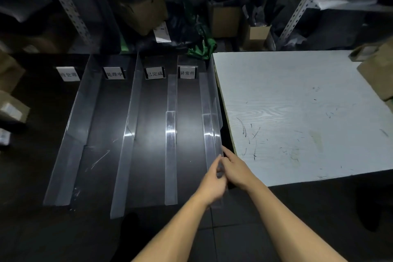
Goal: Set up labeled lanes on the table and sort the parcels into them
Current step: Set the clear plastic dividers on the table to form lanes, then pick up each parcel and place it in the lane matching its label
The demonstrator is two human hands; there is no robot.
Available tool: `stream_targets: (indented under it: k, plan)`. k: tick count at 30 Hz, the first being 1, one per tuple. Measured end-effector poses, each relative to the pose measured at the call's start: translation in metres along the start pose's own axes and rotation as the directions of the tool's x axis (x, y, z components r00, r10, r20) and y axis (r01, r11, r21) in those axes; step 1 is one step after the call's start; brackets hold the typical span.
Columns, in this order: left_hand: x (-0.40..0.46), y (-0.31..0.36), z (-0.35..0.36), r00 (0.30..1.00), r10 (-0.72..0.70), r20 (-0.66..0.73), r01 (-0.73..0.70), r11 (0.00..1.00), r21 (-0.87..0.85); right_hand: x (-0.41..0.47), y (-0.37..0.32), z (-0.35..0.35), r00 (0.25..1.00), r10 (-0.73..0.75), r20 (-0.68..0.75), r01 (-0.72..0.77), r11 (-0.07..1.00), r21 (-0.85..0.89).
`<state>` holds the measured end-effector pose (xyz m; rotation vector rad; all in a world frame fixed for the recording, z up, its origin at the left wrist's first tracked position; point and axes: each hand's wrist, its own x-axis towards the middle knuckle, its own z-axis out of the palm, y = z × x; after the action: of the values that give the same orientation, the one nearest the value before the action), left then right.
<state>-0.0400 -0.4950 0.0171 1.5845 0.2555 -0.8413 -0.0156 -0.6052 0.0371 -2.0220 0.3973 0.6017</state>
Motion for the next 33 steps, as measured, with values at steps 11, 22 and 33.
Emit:
stream_targets:
  k: [11,22,33]
  plan:
    - [0.008,-0.004,0.000,0.999,0.016,0.048,-0.019,0.997,0.074,0.007,0.014,-0.001,0.998,0.030,-0.050,-0.031,0.999,-0.027]
    - [0.004,0.016,-0.013,0.995,0.098,-0.003,-0.098,0.995,0.020,-0.002,-0.008,-0.008,0.977,-0.075,-0.201,0.057,0.994,-0.094]
    - [-0.074,0.133,-0.135,0.712,0.615,-0.339,-0.452,0.770,0.450,-0.026,-0.162,0.007,0.732,-0.592,-0.339,0.565,0.804,-0.185]
